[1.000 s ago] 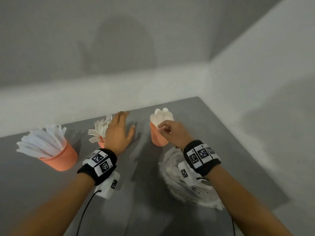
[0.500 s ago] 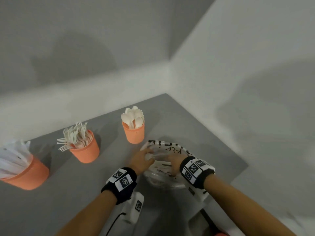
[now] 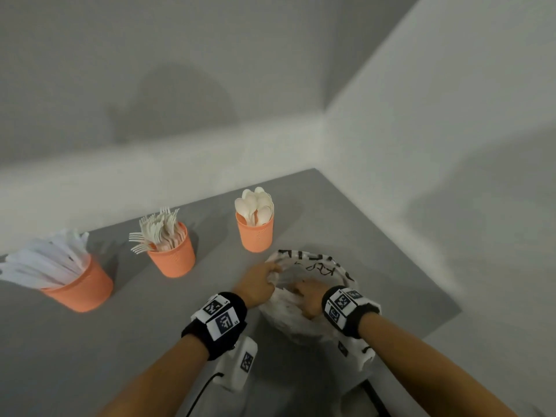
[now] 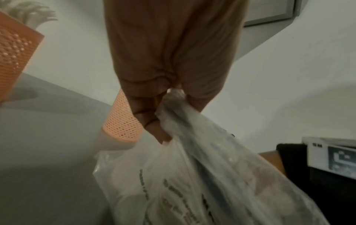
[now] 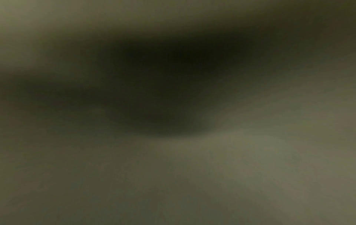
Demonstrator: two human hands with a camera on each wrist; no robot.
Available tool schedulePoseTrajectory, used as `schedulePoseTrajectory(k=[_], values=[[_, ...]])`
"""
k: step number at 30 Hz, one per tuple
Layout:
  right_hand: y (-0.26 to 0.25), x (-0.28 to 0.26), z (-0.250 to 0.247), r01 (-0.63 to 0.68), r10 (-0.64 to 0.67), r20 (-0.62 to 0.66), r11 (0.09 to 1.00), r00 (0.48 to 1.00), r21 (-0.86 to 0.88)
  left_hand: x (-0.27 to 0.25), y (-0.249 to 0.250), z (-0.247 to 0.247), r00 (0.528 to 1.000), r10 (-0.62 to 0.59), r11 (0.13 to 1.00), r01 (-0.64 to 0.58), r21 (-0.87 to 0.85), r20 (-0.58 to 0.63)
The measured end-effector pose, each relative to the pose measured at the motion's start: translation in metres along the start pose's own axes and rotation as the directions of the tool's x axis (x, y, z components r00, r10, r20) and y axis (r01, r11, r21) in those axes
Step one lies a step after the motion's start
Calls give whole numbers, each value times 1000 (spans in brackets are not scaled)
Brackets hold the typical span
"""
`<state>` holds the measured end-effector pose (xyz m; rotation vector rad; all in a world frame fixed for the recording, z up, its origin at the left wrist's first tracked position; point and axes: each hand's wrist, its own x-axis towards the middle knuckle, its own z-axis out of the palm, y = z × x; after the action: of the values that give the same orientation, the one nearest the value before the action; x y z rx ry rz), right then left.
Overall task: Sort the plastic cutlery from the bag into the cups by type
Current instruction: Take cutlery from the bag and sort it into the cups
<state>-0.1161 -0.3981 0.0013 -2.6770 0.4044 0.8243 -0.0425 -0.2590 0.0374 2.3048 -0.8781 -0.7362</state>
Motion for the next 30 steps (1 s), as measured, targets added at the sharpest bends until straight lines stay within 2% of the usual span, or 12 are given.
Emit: schedulePoseTrajectory(k=[5,12,23,26,30], values=[[10,2,-12,13,-7,-34,984,999,179,2,-1,-9,1000,-14,999,15,44,-16],[7,6,-4,-46,46,1,984,999,174,2,-3,-8,1000,-26,999,26,19,-16],[12,10,0,-9,21,-41,958,999,288,-1,-5,-13,1000,-19,998,20,66,-22],[12,11,-1,-26,22,17,958,1000,287,-1,-6,-11,1000,-23,999,23,35,-12],[8,12,4,-99,75,128,976,989,195,-2,-10,-7,999,-29,1000,29,2,-16]])
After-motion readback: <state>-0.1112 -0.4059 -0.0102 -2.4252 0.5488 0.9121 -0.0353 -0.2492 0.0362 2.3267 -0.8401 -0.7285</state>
